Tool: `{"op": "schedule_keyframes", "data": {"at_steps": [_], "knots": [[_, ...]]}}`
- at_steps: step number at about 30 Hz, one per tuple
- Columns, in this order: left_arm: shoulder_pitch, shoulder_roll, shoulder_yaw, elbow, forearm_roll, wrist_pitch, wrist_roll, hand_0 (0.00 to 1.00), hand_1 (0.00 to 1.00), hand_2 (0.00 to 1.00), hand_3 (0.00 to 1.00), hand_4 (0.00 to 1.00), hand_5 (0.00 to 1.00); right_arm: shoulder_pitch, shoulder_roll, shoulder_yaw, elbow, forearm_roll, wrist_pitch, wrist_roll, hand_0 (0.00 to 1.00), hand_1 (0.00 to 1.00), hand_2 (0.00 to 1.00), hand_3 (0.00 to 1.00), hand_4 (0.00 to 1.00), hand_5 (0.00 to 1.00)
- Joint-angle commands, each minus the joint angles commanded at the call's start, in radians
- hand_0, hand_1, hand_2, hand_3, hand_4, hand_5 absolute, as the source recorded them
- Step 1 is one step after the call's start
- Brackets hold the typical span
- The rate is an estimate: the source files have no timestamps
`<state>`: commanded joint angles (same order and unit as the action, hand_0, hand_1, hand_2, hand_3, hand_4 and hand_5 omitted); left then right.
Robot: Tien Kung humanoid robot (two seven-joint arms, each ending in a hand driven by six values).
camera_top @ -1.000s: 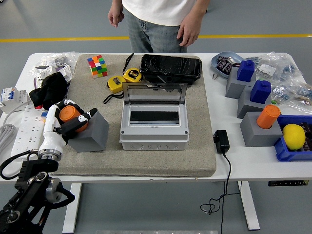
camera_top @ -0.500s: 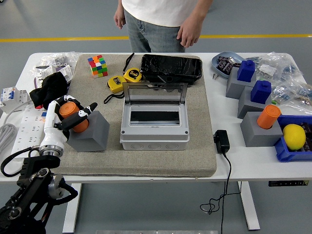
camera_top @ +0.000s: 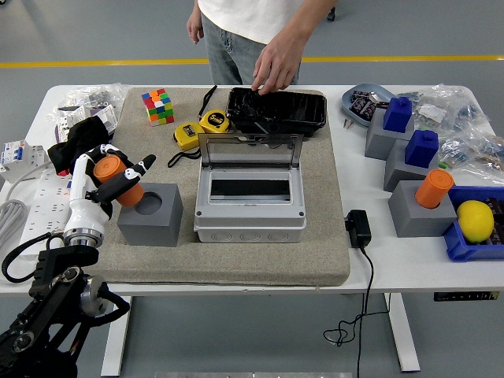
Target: Fetch the battery,place it into the box,close the lid of the box
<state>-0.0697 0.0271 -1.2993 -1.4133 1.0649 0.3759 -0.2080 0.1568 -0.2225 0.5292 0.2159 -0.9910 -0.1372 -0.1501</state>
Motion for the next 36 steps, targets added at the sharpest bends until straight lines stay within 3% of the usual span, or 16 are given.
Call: {"op": "schedule_keyframes", "data": {"at_steps": [1, 6, 7, 10, 12, 13, 20, 24, 28, 32, 36], "knots": [[-0.001, 0.001, 0.002, -0.01, 0.007, 0.01, -0.004, 0.066, 0.009, 0.078, 0.071, 0.998, 0.002, 0.0, 0.0, -0.001, 0.0, 0.001, 0.0, 0.0, 0.706, 0.647, 0.671, 0.729, 0.998, 0.935], [-0.007, 0.01, 0.029, -0.069, 0.072, 0.058, -0.027, 0.066, 0.009, 0.078, 0.071, 0.998, 0.002, 0.0, -0.001, -0.005, 0.0, 0.002, 0.0, 0.0, 0.706, 0.647, 0.671, 0.729, 0.998, 0.935], [-0.009, 0.014, 0.04, -0.081, 0.081, 0.065, -0.031, 0.065, 0.002, 0.023, 0.006, 0.948, 0.13, 0.0, -0.001, -0.006, 0.0, 0.002, 0.0, 0.0, 0.705, 0.647, 0.671, 0.729, 0.998, 0.936], [-0.019, 0.029, 0.08, -0.116, 0.142, 0.073, -0.023, 0.065, 0.002, 0.023, 0.006, 0.948, 0.13, 0.001, -0.001, -0.007, 0.0, 0.001, 0.001, -0.001, 0.705, 0.647, 0.671, 0.729, 0.998, 0.936], [-0.027, 0.047, 0.113, -0.142, 0.198, 0.072, -0.007, 0.065, 0.002, 0.023, 0.006, 0.948, 0.13, 0.002, -0.001, -0.006, 0.001, 0.001, 0.001, 0.0, 0.705, 0.647, 0.671, 0.729, 0.998, 0.936], [-0.039, 0.066, 0.145, -0.162, 0.244, 0.074, 0.007, 0.052, 0.002, 0.004, 0.002, 0.925, 0.231, 0.002, -0.001, -0.008, 0.0, 0.002, 0.001, 0.0, 0.705, 0.647, 0.671, 0.729, 0.998, 0.935], [-0.128, 0.162, 0.349, -0.21, 0.535, 0.048, 0.054, 0.049, 0.002, 0.002, 0.002, 0.926, 0.257, 0.005, -0.004, -0.019, -0.001, 0.009, 0.002, 0.0, 0.706, 0.647, 0.67, 0.729, 0.998, 0.936], [-0.206, 0.196, 0.479, -0.199, 0.697, 0.025, 0.078, 0.049, 0.002, 0.002, 0.002, 0.926, 0.257, 0.008, -0.006, -0.024, 0.0, 0.011, 0.002, 0.0, 0.706, 0.647, 0.67, 0.729, 0.998, 0.936], [-0.298, 0.208, 0.609, -0.159, 0.857, 0.009, 0.084, 0.05, 0.002, 0.002, 0.002, 0.928, 0.264, 0.011, -0.006, -0.027, 0.0, 0.012, 0.002, -0.001, 0.703, 0.647, 0.671, 0.729, 0.998, 0.936], [-0.366, 0.199, 0.694, -0.108, 0.874, 0.01, 0.078, 0.052, 0.002, 0.002, 0.002, 0.93, 0.268, 0.014, -0.007, -0.028, 0.0, 0.012, 0.002, -0.001, 0.704, 0.647, 0.671, 0.729, 0.998, 0.938], [-0.398, 0.17, 0.705, -0.038, 0.856, 0.015, 0.074, 0.052, 0.002, 0.002, 0.002, 0.93, 0.268, 0.015, -0.006, -0.031, 0.0, 0.013, 0.002, -0.003, 0.704, 0.647, 0.671, 0.729, 0.998, 0.938]]}}
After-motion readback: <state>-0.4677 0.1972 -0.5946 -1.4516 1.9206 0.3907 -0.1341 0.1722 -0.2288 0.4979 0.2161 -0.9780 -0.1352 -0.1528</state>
